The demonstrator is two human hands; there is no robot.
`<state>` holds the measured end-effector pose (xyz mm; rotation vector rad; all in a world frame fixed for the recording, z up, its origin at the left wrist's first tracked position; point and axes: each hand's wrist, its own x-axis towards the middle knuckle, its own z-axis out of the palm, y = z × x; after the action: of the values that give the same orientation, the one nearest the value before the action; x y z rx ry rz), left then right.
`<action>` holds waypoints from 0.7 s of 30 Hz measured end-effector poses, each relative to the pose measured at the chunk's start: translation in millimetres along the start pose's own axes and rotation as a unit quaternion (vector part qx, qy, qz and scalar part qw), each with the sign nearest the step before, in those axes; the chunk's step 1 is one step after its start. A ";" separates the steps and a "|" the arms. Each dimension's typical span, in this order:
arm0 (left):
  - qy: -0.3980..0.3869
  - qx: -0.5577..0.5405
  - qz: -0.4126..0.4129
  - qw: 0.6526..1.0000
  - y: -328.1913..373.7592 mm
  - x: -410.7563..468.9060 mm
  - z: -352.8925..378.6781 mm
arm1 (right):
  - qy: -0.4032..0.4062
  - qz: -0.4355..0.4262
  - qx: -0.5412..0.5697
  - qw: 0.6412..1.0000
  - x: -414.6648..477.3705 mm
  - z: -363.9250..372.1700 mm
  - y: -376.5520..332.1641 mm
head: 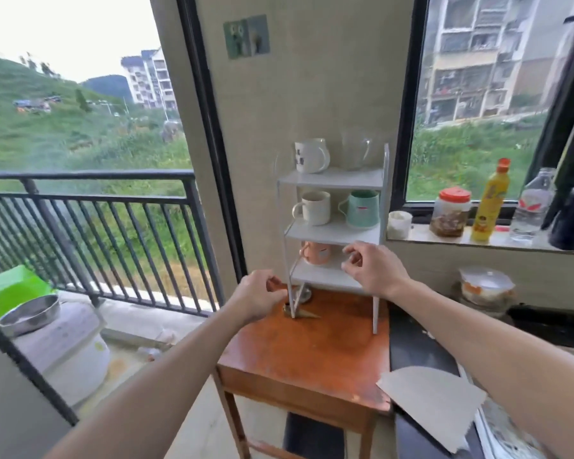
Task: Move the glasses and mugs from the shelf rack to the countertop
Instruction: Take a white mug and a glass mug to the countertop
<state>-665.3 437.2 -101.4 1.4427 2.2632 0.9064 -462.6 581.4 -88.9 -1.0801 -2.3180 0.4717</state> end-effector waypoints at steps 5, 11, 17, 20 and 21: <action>0.008 -0.078 0.046 0.996 34.4 88.1 -8.4 | 0.079 -0.012 -0.009 0.997 69.7 -17.9 -4.8; 0.035 -0.133 0.101 0.985 77.0 188.3 -18.8 | 0.171 -0.003 0.031 0.985 180.0 -47.3 -0.6; 0.057 -0.246 0.070 0.965 112.2 276.1 -20.2 | 0.215 0.109 0.066 0.968 281.1 -82.8 24.7; 0.081 -0.256 0.053 0.962 118.3 308.9 -14.8 | 0.194 0.159 0.076 0.965 310.0 -87.5 30.0; 0.082 -0.265 0.043 0.960 119.8 316.6 -12.5 | 0.181 0.169 0.071 0.966 316.7 -87.6 29.8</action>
<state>-730.1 750.4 10.3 1.2566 1.8564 1.5631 -562.3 854.7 66.6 -1.3709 -1.7643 0.5089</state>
